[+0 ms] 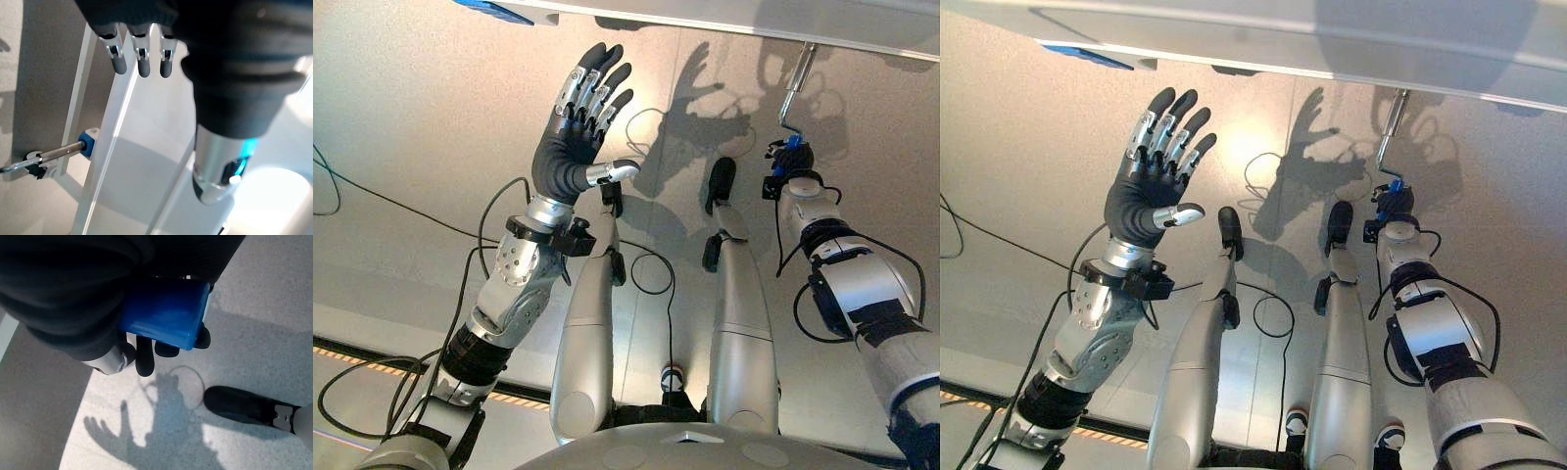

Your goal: Raise the hospital bed

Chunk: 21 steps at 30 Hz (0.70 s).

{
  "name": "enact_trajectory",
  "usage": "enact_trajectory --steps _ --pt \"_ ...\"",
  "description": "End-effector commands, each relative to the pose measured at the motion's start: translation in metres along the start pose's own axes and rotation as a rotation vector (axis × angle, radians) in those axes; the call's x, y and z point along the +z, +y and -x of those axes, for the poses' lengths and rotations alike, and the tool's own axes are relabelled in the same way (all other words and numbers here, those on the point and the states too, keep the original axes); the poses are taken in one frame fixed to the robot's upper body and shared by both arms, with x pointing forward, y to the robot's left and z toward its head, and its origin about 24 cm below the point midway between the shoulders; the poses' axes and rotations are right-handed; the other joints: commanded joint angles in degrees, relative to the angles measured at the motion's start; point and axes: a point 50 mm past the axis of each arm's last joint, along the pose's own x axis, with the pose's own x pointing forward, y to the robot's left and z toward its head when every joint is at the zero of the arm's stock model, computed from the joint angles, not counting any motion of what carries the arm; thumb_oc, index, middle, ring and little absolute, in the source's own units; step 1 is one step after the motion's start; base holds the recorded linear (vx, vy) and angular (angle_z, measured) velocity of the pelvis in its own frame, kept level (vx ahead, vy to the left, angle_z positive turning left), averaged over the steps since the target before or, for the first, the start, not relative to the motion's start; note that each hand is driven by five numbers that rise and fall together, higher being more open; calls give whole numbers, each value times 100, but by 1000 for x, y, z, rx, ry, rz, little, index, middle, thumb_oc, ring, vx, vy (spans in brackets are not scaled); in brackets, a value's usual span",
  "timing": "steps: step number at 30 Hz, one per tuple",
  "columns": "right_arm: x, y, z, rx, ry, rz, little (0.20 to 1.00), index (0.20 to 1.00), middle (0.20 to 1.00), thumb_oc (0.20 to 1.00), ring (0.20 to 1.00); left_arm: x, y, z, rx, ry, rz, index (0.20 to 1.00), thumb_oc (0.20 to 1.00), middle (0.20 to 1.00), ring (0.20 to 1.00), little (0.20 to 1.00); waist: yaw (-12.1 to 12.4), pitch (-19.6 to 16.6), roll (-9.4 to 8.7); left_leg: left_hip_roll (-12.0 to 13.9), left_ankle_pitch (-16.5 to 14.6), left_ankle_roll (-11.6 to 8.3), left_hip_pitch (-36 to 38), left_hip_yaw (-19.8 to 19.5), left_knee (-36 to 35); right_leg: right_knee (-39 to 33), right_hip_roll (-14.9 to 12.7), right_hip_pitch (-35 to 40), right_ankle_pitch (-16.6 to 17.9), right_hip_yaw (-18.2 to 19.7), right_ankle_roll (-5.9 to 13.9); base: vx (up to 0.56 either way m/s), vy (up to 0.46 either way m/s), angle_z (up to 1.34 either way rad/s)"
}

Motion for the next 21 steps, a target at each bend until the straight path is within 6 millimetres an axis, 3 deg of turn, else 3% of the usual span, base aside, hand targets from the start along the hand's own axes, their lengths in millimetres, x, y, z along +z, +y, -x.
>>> enact_trajectory --steps 1,10,15,16,21 --pt "-17 122 50 408 -43 170 200 200 200 200 200 24 -9 -3 -22 -135 -1 1000 1000 1000 1000 1000 148 -66 508 -379 -665 235 -289 -331 663 -523 73 294 158 -32 467 16 129 2" --pt "14 163 77 579 -192 130 200 200 200 200 200 27 -6 -2 -7 -155 -10 1000 1000 1000 1000 1000 224 -66 525 -493 -720 259 -372 -297 762 -762 -71 397 289 32 547 10 83 1" --pt "33 189 103 722 -326 135 200 200 200 200 200 27 -6 0 -6 -156 -8 1000 1000 1000 1000 1000 276 -66 541 -525 -734 252 -362 -288 810 -851 -119 489 335 33 576 4 61 0" --pt "44 198 116 785 -386 106 200 200 200 200 200 27 -6 1 -7 -158 -8 1000 1000 1000 1000 1000 279 -66 543 -524 -740 250 -320 -261 797 -892 -133 535 359 51 594 4 42 0" --pt "64 207 140 898 -494 9 200 200 200 200 200 27 -5 5 -6 -159 -12 1000 1000 1000 1000 1000 270 -66 502 -520 -763 270 -248 -196 791 -986 -115 622 395 91 616 10 48 -3"
